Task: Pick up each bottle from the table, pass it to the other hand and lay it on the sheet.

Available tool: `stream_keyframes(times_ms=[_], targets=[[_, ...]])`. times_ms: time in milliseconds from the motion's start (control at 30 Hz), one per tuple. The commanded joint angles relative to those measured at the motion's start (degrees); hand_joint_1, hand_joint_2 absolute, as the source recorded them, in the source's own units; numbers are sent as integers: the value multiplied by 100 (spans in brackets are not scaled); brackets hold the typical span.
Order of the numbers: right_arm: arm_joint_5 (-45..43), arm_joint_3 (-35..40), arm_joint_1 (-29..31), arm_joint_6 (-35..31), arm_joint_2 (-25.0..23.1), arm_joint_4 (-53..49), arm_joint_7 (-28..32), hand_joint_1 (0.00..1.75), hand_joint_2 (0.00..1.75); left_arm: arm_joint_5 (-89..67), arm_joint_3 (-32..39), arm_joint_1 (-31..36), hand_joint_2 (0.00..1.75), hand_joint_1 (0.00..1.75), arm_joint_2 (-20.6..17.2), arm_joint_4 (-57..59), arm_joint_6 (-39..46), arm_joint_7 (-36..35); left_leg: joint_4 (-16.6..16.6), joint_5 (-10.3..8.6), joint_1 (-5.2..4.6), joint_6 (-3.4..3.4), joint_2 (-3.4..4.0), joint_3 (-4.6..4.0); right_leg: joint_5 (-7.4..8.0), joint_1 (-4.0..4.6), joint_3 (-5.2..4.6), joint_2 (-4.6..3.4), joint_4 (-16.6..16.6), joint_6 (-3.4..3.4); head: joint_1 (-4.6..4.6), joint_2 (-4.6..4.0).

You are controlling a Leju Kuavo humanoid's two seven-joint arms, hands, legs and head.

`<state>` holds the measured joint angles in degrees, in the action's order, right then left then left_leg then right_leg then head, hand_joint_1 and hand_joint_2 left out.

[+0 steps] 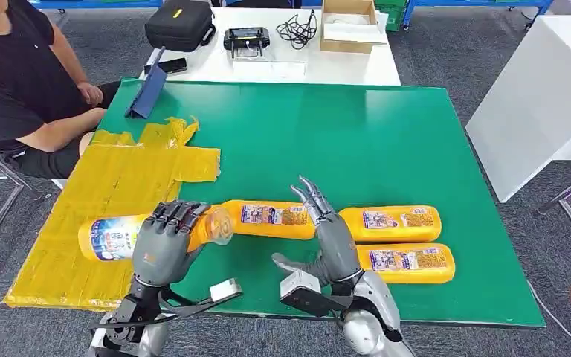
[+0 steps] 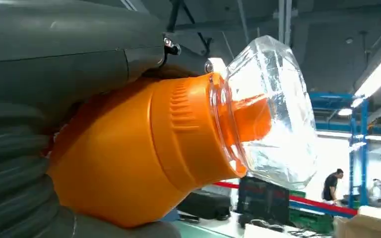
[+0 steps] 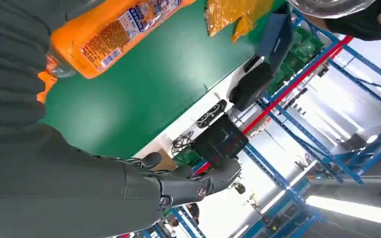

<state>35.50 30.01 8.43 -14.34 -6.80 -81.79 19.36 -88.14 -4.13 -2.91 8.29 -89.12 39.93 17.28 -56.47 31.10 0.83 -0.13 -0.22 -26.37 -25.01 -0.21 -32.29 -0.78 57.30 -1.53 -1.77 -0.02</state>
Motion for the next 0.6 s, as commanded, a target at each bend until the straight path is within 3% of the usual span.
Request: stream_keyframes(times_ms=[33, 300, 333, 367, 467, 533, 600], targets=[[-1, -200, 623, 119, 170, 771, -122, 0, 175, -85, -132, 551, 175, 175, -861, 2047, 7, -491, 27, -14, -1, 1, 3, 20, 13, 0, 18, 4, -22, 4, 0, 0], [27, -240, 1061, 361, 131, 1325, -394, 0, 175, -99, -132, 1047, 175, 175, -898, 3461, -29, -506, 16, -14, 4, 2, 0, 13, 9, 5, 13, 6, -14, 0, 0, 0], [94, -201, 1180, 469, 161, 1480, -547, 0, 175, -186, -283, 1161, 175, 175, -1003, 3765, -403, -698, 14, -13, 1, 1, 0, 13, 6, 2, 12, 5, -9, 0, 0, 0], [151, -241, 1691, 747, 30, 2311, -952, 0, 175, -157, -599, 1309, 175, 175, -1103, 4363, -777, -573, 20, -17, 2, 3, 0, 14, 11, 4, 15, 6, -17, 0, 0, 0], [141, -308, 2117, 666, -193, 3146, -606, 0, 175, -186, -720, 1501, 175, 175, -1024, 5108, -462, -535, 23, -19, -6, 0, 16, 23, 14, -3, 16, -10, -13, 0, 0, 0], [145, -290, 2161, 700, -221, 3206, -592, 0, 175, -186, -1119, 1545, 175, 175, -1131, 5191, -372, -793, 20, -19, -2, -1, 16, 16, 18, -3, 14, -9, -14, 1, -4, 0], [172, -250, 2278, 791, -230, 3334, -682, 0, 175, -152, -1148, 1594, 175, 171, -1130, 5277, -610, -582, 21, -23, -10, 1, -3, 19, 13, -7, 25, 8, -11, 1, -4, 0]])
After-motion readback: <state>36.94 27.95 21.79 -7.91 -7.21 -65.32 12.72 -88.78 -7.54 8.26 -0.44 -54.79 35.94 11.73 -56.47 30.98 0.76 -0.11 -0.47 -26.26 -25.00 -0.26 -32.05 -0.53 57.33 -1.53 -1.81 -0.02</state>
